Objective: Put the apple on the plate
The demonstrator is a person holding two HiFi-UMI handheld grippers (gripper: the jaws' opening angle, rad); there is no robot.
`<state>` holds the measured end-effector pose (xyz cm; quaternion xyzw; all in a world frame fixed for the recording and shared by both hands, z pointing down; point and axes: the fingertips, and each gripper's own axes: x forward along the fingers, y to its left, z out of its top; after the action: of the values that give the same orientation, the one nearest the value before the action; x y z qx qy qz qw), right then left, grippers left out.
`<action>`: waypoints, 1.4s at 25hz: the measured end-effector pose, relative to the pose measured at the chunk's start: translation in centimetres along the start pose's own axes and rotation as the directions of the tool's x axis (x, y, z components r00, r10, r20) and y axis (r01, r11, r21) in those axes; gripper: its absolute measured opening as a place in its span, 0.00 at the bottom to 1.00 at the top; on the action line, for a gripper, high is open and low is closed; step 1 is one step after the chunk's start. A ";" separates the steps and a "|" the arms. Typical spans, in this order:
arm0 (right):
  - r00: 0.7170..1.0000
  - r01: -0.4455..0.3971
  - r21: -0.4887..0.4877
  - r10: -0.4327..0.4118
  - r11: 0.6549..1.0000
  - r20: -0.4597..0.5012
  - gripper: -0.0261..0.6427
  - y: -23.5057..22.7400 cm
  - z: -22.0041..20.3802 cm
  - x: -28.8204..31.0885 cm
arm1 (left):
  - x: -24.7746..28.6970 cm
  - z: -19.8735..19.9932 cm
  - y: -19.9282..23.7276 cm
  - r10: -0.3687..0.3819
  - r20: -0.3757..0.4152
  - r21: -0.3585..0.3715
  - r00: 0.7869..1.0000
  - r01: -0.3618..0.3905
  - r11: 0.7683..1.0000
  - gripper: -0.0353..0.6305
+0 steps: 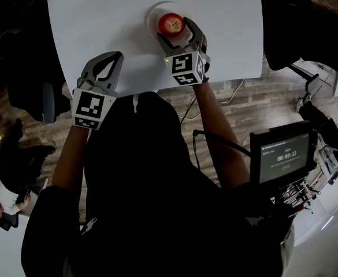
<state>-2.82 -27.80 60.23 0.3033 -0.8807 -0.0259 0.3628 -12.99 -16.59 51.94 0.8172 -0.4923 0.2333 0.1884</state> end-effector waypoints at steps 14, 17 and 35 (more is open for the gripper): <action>1.000 -0.010 0.057 0.012 0.998 -0.025 0.64 -0.4 -0.5 0.4 | 0.2 0.3 0.3 -0.006 0.002 0.013 1.000 0.005 1.000 0.06; 1.000 -0.001 0.070 0.002 0.998 -0.016 0.64 -0.7 -0.2 0.4 | 0.4 0.5 0.5 -0.009 0.002 0.021 1.000 0.009 1.000 0.06; 0.979 0.082 0.195 -0.115 0.977 0.166 0.30 -1.6 5.4 -10.7 | -3.4 4.9 -4.6 -0.059 0.100 0.125 0.993 0.046 0.991 0.06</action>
<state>0.40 -24.12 49.15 0.3760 -0.8917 0.0121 0.2515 -9.33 -14.70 45.62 0.8508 -0.4645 0.2155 0.1183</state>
